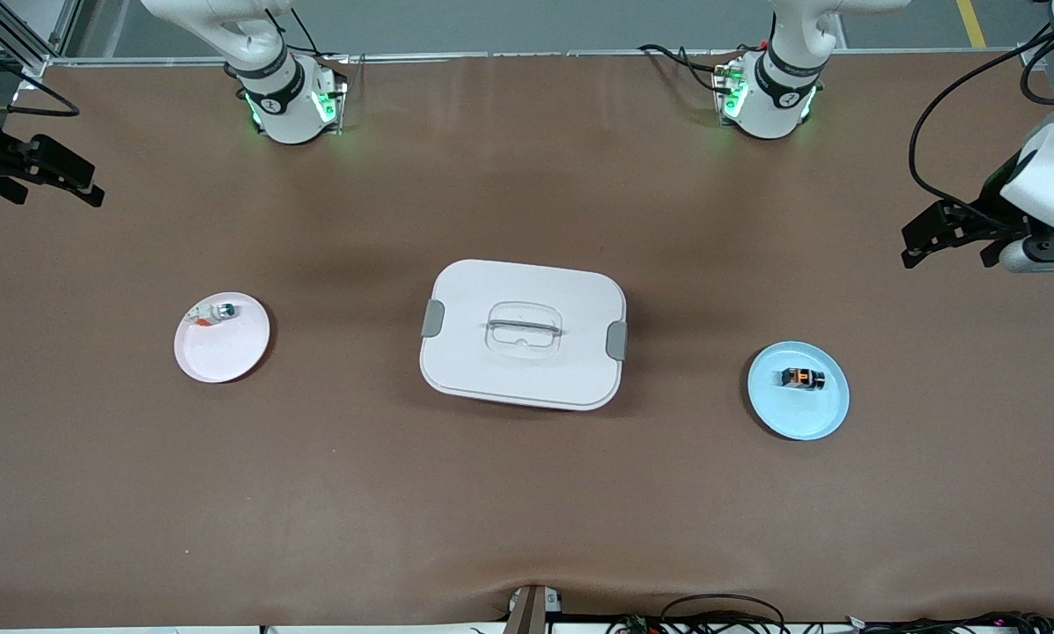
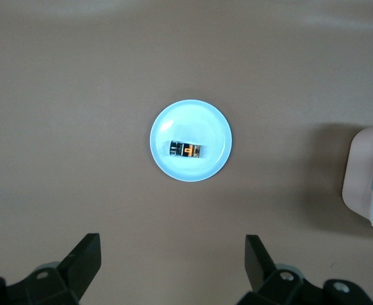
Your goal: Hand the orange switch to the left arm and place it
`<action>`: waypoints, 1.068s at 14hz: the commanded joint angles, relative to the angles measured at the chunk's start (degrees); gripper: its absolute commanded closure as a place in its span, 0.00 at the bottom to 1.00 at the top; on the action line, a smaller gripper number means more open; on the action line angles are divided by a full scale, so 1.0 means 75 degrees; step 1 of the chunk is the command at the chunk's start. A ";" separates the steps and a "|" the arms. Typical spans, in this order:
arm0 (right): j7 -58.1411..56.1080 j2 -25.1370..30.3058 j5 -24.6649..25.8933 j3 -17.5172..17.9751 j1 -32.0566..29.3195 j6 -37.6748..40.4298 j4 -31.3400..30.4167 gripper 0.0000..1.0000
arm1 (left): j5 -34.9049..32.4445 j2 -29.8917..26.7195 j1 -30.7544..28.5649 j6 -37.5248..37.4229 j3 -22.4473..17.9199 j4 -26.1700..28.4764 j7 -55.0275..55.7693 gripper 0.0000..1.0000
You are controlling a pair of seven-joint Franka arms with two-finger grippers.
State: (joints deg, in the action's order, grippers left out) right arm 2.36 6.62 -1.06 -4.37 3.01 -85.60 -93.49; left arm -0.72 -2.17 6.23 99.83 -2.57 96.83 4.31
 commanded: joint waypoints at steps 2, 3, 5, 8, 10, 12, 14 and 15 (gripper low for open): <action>-0.0022 -0.0015 -0.0069 -0.0074 0.0091 0.0034 0.0126 0.00 | 0.0108 -0.0063 0.0001 -0.0291 -0.0090 -0.0149 -0.0129 0.00; -0.0022 -0.0015 -0.0069 -0.0074 0.0080 0.0034 0.0126 0.00 | 0.0108 -0.0063 0.0001 -0.0303 -0.0090 -0.0161 -0.0106 0.00; -0.0010 -0.0015 -0.0069 -0.0062 0.0091 0.0034 0.0126 0.00 | 0.0120 -0.0097 -0.0010 -0.0326 -0.0079 -0.0161 -0.0059 0.00; -0.0010 -0.0015 -0.0069 -0.0062 0.0103 0.0046 0.0114 0.00 | 0.0108 -0.0296 -0.0011 -0.0513 -0.0091 -0.0184 -0.0047 0.00; -0.0010 -0.0015 -0.0069 -0.0062 0.0091 0.0057 0.0114 0.00 | 0.0096 -0.0402 -0.0011 -0.0863 -0.0114 -0.0394 -0.0105 0.00; -0.0010 -0.0015 -0.0069 -0.0062 0.0103 0.0034 0.0126 0.00 | 0.0085 -0.0379 -0.0022 -0.1076 -0.0137 -0.0594 -0.0141 0.00; -0.0010 -0.0027 -0.0069 -0.0051 0.0115 0.0080 0.0126 0.00 | 0.0085 -0.0379 -0.0011 -0.1240 -0.0114 -0.0606 -0.0083 0.00; -0.0010 -0.0027 -0.0069 -0.0051 0.0115 0.0115 0.0126 0.00 | 0.0050 -0.0367 0.0013 -0.1241 -0.0079 -0.0630 -0.0094 0.00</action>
State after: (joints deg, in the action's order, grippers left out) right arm 2.36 6.62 -1.07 -4.31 3.03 -85.62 -93.46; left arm -0.72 -5.19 6.03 91.84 -3.12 93.15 4.28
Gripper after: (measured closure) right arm 0.000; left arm 0.000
